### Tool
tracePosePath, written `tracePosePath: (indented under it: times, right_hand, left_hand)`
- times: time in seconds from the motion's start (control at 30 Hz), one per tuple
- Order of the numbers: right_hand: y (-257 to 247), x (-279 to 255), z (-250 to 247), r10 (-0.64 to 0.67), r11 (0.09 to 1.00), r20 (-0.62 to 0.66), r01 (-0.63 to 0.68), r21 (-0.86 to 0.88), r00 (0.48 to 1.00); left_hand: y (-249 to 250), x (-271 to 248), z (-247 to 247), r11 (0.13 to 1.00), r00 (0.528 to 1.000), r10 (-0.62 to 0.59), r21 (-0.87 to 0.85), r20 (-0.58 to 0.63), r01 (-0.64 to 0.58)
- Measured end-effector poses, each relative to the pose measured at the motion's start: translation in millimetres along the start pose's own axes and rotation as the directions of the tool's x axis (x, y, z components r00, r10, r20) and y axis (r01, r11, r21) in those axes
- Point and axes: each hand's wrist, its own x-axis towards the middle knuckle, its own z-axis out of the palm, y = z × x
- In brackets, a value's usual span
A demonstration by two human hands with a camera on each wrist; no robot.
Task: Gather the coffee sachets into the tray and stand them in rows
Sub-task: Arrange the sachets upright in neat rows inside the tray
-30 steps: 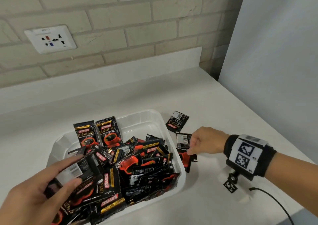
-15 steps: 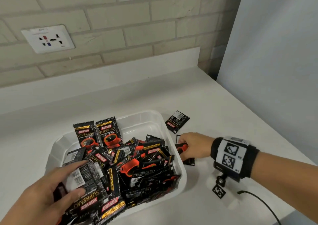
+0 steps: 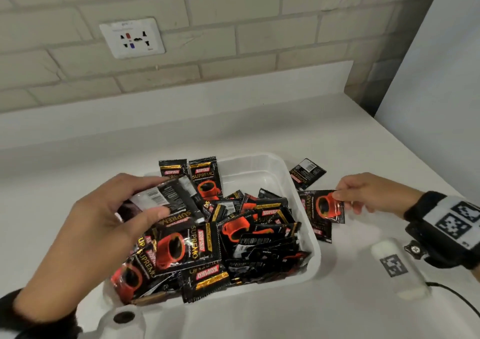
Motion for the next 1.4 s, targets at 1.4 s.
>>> tracePosePath:
  times: [1.4]
  right_hand:
    - [-15.3,24.7,20.1,-0.300,0.516,0.393,0.494,-0.700,0.869]
  left_hand:
    - [8.2,-16.5,65.9,0.966,0.958,0.252,0.028,0.137,-0.258]
